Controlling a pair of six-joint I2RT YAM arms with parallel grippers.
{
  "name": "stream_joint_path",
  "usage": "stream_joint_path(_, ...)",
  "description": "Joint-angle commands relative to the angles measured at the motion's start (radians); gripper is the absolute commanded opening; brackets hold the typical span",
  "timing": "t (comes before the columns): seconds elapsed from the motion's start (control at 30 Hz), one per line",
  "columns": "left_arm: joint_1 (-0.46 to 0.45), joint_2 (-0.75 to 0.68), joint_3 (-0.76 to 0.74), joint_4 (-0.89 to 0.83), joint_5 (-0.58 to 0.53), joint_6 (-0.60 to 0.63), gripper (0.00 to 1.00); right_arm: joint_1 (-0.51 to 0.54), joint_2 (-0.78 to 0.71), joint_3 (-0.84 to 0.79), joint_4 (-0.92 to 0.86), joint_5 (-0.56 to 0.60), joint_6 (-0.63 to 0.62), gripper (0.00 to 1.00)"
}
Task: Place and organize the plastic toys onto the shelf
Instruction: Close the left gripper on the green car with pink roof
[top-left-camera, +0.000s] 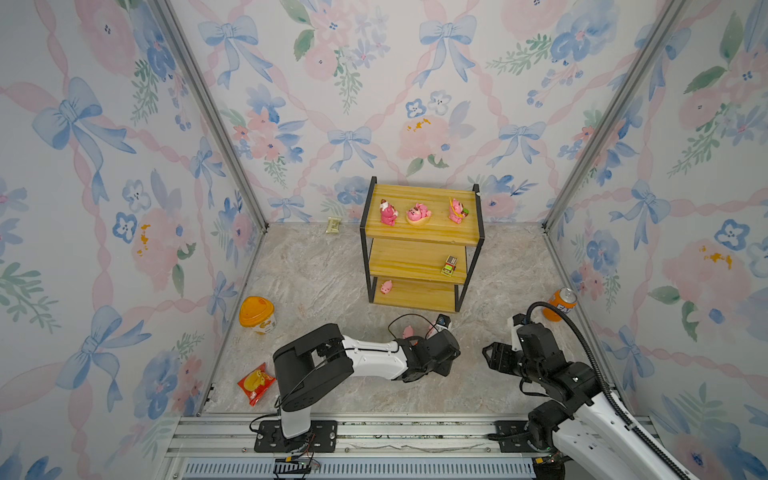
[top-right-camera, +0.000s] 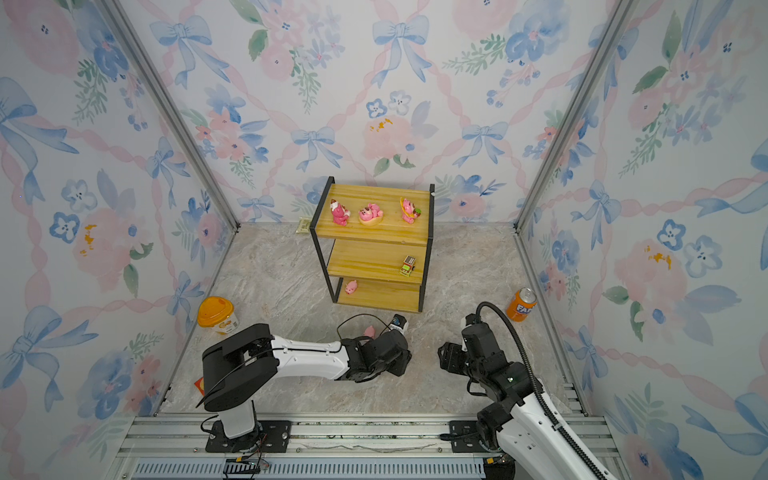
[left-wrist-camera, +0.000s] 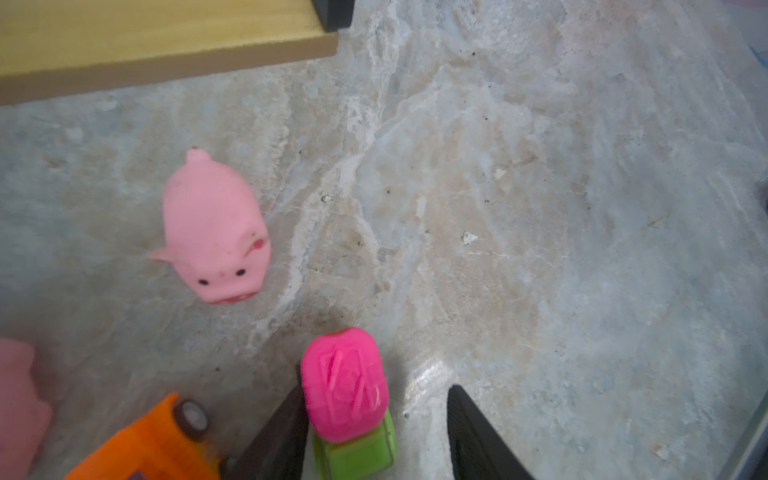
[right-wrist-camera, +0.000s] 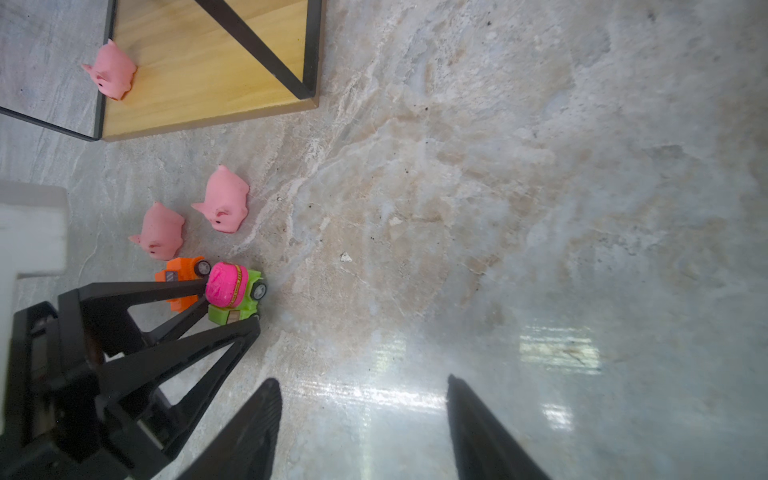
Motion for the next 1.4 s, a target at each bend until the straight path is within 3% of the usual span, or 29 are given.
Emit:
stream_joint_path(0.0,-0.009,-0.025,-0.035,-0.043,-0.03,-0.026,0.55,-0.002,0.0,-0.013,0.001,-0.009,-0.014,0.66)
stream_joint_path(0.47,-0.016,-0.024,-0.039,-0.06,-0.077,-0.033,0.55,-0.002,0.0,-0.018,0.0,-0.003,-0.004,0.66)
stream_joint_path(0.63,-0.016,-0.003,-0.023,-0.062,-0.069,-0.022,0.48,-0.003,-0.006,-0.018,-0.005,0.0,-0.002,0.66)
stream_joint_path(0.97,-0.027,0.011,-0.002,-0.062,-0.047,0.015,0.49,-0.002,-0.006,-0.027,0.005,-0.002,0.005,0.66)
stream_joint_path(1.37,-0.03,0.029,0.019,-0.062,-0.038,0.051,0.34,-0.003,-0.012,-0.029,0.003,0.002,0.006,0.66)
